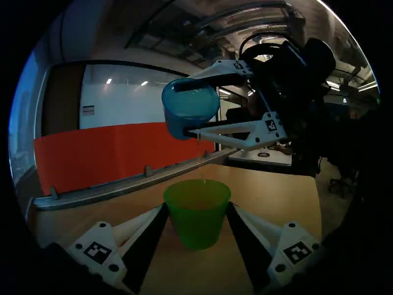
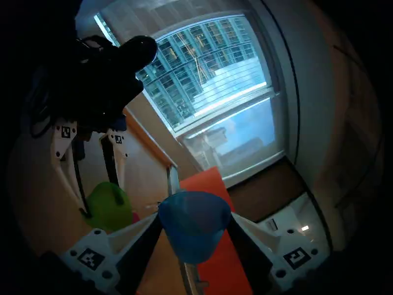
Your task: Pour water
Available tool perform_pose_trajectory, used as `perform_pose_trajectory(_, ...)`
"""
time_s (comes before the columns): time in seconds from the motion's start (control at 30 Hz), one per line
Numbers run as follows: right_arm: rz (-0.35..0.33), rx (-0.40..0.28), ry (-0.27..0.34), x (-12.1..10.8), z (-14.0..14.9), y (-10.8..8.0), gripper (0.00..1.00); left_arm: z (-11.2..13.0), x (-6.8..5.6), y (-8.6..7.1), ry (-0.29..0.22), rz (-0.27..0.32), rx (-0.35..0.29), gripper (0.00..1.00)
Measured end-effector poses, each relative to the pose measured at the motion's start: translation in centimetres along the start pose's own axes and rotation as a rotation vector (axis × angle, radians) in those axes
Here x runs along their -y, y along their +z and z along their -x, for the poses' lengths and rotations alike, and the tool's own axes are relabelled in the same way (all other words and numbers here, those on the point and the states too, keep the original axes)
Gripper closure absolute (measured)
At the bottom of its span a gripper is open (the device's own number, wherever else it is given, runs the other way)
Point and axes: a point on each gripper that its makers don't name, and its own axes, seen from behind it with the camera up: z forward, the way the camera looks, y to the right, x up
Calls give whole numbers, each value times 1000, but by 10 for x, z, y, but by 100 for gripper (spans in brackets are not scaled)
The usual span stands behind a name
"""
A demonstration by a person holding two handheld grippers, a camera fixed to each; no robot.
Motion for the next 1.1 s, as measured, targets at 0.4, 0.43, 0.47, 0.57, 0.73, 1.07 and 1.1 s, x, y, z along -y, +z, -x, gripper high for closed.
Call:
perform_pose_trajectory(0.4, 21, 2, -61, -8, 0, 4, 10, 0, -3, 1, 3, 7, 0, 15)
perform_pose_trajectory(0.43, 22, 3, -66, -8, 0, 4, 10, 0, -3, 1, 3, 7, 0, 15)
perform_pose_trajectory(0.47, 24, 4, -70, -9, 1, 5, 10, 0, -3, 1, 3, 7, 0, 15)
perform_pose_trajectory(0.57, 24, 4, -79, -9, 1, 5, 10, 1, -3, 1, 1, 8, -1, 15)
perform_pose_trajectory(0.73, 26, 4, -99, -11, 0, 5, 10, 0, -3, 1, -2, 8, -5, 15)
perform_pose_trajectory(1.07, 37, 1, -141, -15, -4, 7, 10, -1, -3, 2, -1, 9, -6, 16)
perform_pose_trajectory(1.1, 39, 0, -146, -16, -5, 7, 10, -1, -3, 2, -1, 9, -6, 16)
